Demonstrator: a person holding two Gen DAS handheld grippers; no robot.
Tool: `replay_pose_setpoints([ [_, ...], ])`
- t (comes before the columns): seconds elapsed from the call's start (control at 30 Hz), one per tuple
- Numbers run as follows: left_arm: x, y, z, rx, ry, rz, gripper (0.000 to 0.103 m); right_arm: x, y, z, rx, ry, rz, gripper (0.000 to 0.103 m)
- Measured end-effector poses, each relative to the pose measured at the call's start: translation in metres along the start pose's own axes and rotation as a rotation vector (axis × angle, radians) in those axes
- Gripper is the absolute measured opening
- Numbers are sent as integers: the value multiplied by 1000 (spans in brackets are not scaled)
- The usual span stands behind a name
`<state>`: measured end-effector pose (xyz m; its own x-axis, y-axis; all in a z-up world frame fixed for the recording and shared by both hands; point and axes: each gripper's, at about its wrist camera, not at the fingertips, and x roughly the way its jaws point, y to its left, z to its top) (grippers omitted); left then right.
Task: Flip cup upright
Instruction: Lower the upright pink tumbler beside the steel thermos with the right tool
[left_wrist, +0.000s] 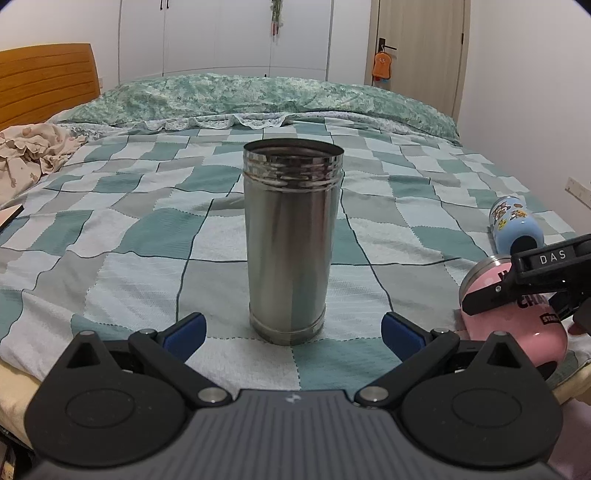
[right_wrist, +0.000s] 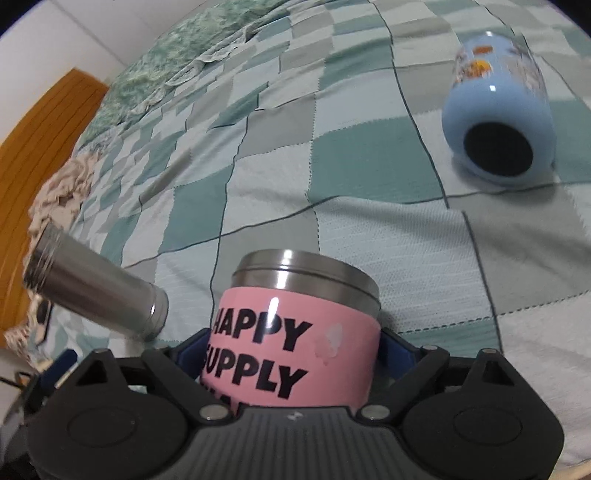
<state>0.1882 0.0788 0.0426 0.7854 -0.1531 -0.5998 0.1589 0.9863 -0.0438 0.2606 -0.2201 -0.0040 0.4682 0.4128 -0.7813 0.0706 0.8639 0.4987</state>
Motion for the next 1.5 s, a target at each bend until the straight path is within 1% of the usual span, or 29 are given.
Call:
replay_pose_setpoints([
  [0.13, 2, 4, -2, -12, 3, -8, 103, -3, 0, -3, -12, -26, 21, 88],
  [0.27, -2, 5, -4, -19, -5, -8, 103, -11, 2, -12, -55, -81, 37, 88],
  [0.43, -11, 7, -5, -26, -24, -2, 103, -31, 13, -31, -183, -205, 44, 88],
  [0.67, -22, 10, -7, -52, -50, -1, 103, -56, 24, -50, -318, -350, 78, 86],
  [0.77, -27, 10, -7, -57, -65, -2, 103, -61, 40, -54, -419, -419, 71, 85],
  [0.87, -29, 11, -8, -63, -78, 4, 103, -63, 61, -54, -524, -512, 46, 85],
  [1.0, -28, 13, -6, -76, -99, 21, 103, -54, 86, -47, -617, -616, 21, 84],
  [1.1, -27, 16, -5, -86, -113, 38, 103, -36, 101, -37, -650, -636, 1, 84],
  [1.17, -25, 18, -6, -93, -119, 49, 103, -21, 108, -32, -663, -627, -12, 84],
  [1.23, -23, 18, -8, -92, -122, 59, 103, -4, 114, -32, -702, -613, -45, 84],
  [1.33, -22, 19, -10, -91, -125, 68, 103, 23, 112, -32, -707, -537, -62, 84],
  [1.37, -22, 19, -11, -93, -128, 70, 103, 25, 111, -37, -720, -575, -58, 84],
  [1.5, -26, 16, -13, -89, -154, 72, 103, 26, 112, -41, -722, -577, -62, 85],
])
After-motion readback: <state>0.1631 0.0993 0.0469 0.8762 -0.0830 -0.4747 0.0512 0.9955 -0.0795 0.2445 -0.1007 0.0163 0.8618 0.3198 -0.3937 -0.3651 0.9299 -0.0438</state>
